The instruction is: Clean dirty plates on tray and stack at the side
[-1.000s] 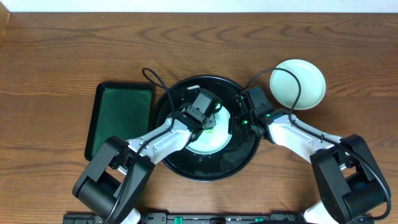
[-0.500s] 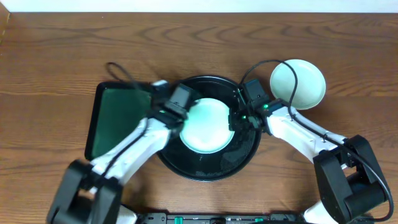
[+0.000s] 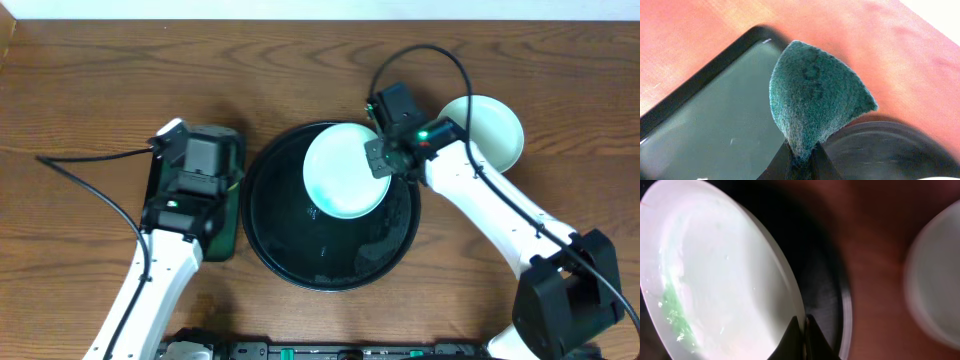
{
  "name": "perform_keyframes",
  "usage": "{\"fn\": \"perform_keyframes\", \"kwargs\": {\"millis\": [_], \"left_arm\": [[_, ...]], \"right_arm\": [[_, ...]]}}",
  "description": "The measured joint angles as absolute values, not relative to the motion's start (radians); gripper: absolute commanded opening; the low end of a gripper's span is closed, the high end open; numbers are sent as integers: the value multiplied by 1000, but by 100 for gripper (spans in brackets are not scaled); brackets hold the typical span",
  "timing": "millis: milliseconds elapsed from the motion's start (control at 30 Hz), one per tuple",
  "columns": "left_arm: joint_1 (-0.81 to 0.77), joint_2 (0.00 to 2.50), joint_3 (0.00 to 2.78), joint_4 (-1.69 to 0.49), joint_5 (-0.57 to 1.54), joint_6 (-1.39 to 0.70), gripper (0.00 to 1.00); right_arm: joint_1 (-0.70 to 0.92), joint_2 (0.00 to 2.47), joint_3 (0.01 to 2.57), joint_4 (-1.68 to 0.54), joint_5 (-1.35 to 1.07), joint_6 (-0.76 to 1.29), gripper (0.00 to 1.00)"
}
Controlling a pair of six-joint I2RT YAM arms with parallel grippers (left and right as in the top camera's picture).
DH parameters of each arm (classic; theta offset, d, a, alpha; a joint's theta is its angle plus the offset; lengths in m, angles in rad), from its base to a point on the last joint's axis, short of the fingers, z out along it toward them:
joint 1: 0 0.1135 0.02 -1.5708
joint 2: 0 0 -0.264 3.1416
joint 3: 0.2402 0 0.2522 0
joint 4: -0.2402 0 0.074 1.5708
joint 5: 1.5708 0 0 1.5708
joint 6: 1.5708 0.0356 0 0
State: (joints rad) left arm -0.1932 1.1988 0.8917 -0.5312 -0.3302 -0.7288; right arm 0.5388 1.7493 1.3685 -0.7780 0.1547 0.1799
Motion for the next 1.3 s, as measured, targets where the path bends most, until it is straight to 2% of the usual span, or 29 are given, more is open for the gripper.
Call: {"fn": "perform_keyframes", "kwargs": {"millis": [167, 367, 567, 700, 767, 933, 1167, 1300], "left_arm": [[-46, 1224, 891, -599, -225, -704, 8], [78, 1242, 890, -671, -161, -664, 7], [138, 1242, 890, -694, -151, -648, 7], [141, 1242, 890, -693, -143, -646, 8], [141, 1242, 890, -693, -139, -646, 7], [141, 1242, 890, -696, -135, -646, 8], [141, 1242, 890, -698, -133, -646, 7], [141, 1242, 890, -698, -133, -646, 7]], "right_arm": [[698, 1749, 1465, -774, 516, -16, 1], [888, 1749, 1478, -521, 956, -383, 1], [993, 1749, 1481, -233, 1177, -830, 1], [1028, 1749, 1486, -130, 1244, -983, 1], [1036, 1749, 1488, -175, 1244, -975, 1], [986, 1748, 1485, -567, 1026, -765, 1], [793, 1722, 1479, -618, 738, -473, 1], [616, 1637, 1479, -619, 496, -346, 1]]}}
